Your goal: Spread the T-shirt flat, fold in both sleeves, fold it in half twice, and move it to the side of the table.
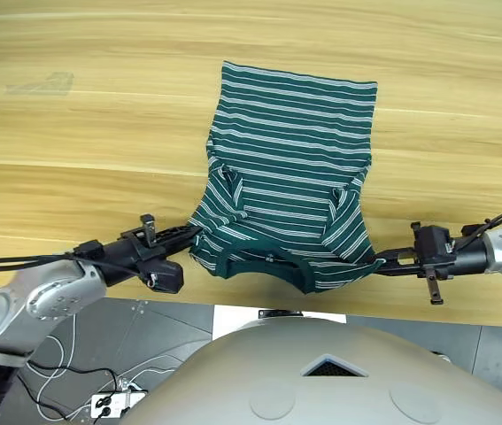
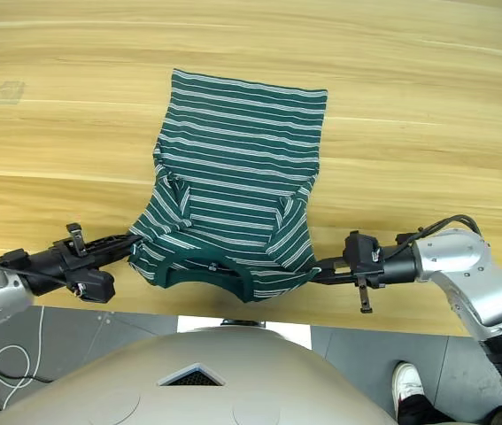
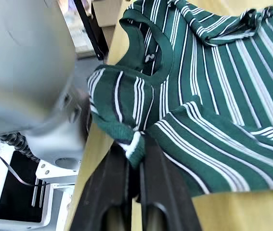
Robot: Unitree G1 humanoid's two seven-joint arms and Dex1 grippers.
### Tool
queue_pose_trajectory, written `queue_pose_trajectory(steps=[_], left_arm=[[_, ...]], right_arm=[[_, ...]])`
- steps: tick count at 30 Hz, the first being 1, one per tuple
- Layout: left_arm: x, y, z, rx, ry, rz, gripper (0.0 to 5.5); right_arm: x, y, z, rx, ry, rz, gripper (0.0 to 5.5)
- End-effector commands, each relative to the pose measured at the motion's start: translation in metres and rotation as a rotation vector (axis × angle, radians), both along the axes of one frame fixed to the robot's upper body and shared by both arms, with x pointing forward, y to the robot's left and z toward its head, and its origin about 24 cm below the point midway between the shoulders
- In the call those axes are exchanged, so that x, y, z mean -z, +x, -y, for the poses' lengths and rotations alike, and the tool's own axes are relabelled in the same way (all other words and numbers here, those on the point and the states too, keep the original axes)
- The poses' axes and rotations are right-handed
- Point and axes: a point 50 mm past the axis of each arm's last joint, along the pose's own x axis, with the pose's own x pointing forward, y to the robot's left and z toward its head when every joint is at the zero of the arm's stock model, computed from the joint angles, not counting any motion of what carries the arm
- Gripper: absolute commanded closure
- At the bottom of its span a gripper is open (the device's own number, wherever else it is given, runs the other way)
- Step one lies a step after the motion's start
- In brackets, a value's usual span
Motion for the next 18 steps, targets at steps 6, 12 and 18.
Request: queue_pose_trajectory(steps=[6, 12, 18], left_arm=[[-0.039, -0.027, -0.017, -0.101, -0.041, -0.406, 5.49], [-0.023, -0.06, 0.003, -0.081, -0.125, -0.57, 5.49], [-0.035, -0.075, 0.016, -0.045, -0.186, -0.623, 5.49]], right_arm=[[-0.027, 0.011, 0.016, 0.113, 0.102, 0.03, 5.48], [-0.035, 0.009, 0.023, 0.157, 0.141, 0.045, 5.48], [-0.04, -0.002, 0.026, 0.177, 0.159, 0.035, 5.48]])
